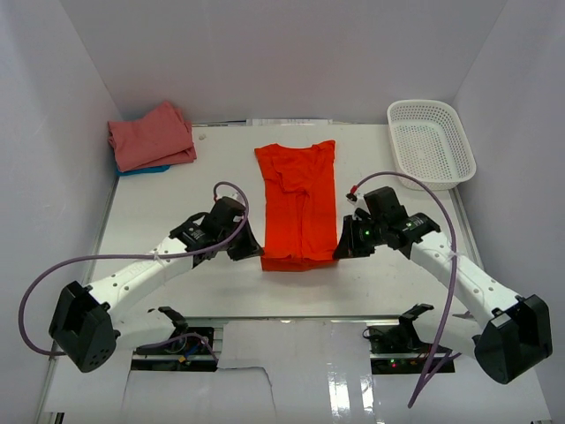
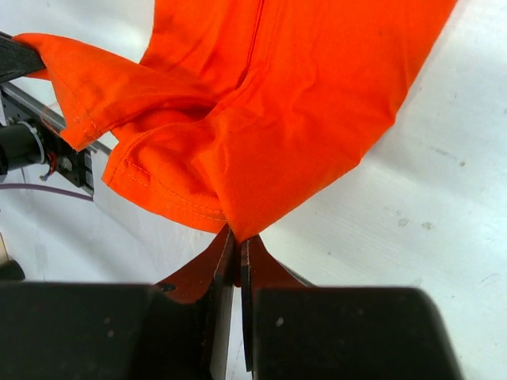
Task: Fold and stack the t-shirts
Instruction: Grab the bottom of the folded rectangular tshirt with both arms, then fold the folded rectangular tshirt in 1/3 of the way
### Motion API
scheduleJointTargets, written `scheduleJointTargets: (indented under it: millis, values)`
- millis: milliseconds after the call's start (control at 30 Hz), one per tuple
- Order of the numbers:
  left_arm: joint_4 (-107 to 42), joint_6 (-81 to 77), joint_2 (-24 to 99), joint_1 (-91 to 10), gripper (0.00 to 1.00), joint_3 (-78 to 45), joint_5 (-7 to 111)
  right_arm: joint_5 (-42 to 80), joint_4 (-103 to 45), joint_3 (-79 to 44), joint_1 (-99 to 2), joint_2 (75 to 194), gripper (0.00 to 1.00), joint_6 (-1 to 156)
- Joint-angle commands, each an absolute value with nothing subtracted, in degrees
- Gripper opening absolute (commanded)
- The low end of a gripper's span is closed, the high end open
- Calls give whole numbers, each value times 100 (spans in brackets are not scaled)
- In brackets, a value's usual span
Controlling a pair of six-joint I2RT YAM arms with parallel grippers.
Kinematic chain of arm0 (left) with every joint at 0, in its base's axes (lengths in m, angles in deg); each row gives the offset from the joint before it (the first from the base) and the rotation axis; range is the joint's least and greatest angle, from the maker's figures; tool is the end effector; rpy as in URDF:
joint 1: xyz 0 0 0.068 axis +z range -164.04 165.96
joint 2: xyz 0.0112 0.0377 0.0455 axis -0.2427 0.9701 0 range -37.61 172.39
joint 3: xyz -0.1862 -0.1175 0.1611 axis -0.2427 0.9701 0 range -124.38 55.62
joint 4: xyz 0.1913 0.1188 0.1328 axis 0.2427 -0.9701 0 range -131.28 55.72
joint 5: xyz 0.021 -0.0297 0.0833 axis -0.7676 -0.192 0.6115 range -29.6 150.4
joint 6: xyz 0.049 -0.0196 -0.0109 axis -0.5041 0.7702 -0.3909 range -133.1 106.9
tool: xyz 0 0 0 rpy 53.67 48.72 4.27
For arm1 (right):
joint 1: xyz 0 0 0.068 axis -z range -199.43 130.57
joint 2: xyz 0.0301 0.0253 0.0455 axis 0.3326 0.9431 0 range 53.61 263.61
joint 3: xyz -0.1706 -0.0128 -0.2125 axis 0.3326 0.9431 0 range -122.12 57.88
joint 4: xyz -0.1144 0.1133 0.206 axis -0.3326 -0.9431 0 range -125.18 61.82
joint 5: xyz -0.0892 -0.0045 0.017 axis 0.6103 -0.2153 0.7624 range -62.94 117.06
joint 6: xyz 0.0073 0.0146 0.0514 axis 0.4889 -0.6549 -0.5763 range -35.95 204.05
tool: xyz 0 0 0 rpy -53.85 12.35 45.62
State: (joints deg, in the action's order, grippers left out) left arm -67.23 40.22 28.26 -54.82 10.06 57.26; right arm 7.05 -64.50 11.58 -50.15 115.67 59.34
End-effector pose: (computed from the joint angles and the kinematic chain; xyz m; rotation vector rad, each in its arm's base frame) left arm 0.1715 -0.1505 0.2380 -0.2664 2.6446 -0.6959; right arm 0.1781 0.1200 0.2531 -0.2932 2.5822 0.8198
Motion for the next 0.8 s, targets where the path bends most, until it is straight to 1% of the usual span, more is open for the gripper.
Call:
scheduleJointTargets:
  millis: [0,433,767]
  values:
    - [-6654,3534,3006,-5202,0,632,5363,378,-6439,761,-4800,11802,8,6330]
    - [-6540,2901,4228,-4367,0,-510,4853,-9,-6360,-73,-4070,12883,8,6849]
    - [-6540,2645,4870,-4217,0,-1091,4827,-124,-6211,-416,-3912,13613,8,7016]
